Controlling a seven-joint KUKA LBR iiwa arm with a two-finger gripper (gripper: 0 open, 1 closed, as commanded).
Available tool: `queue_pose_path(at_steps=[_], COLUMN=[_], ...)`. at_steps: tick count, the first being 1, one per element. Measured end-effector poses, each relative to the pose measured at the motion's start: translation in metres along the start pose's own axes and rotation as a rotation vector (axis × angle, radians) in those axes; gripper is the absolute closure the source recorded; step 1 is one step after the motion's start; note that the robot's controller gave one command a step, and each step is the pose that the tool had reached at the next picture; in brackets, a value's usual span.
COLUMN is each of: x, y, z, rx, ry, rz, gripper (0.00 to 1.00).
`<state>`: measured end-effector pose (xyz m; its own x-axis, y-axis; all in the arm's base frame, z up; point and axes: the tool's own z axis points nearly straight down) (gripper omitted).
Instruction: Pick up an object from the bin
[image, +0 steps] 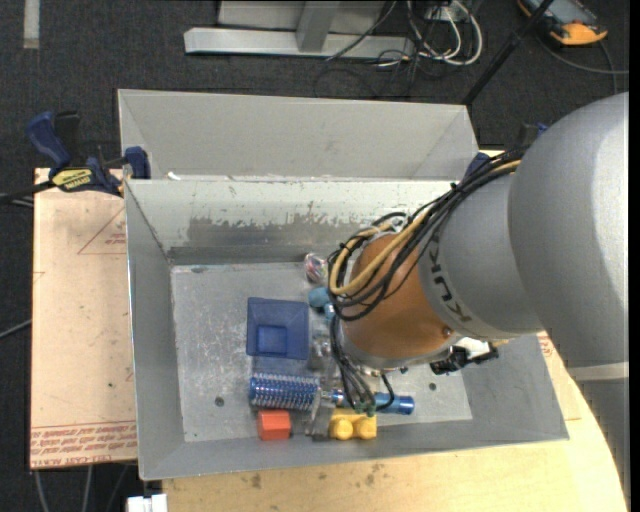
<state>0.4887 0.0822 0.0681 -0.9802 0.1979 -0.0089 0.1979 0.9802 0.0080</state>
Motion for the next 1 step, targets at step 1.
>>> queue_pose_path(at_steps=[1], x=[-0.0003], y=[0.0003], z=[0.0], rx=[-0.001], ry=[0.0], rz=[0.001], gripper=[0.0])
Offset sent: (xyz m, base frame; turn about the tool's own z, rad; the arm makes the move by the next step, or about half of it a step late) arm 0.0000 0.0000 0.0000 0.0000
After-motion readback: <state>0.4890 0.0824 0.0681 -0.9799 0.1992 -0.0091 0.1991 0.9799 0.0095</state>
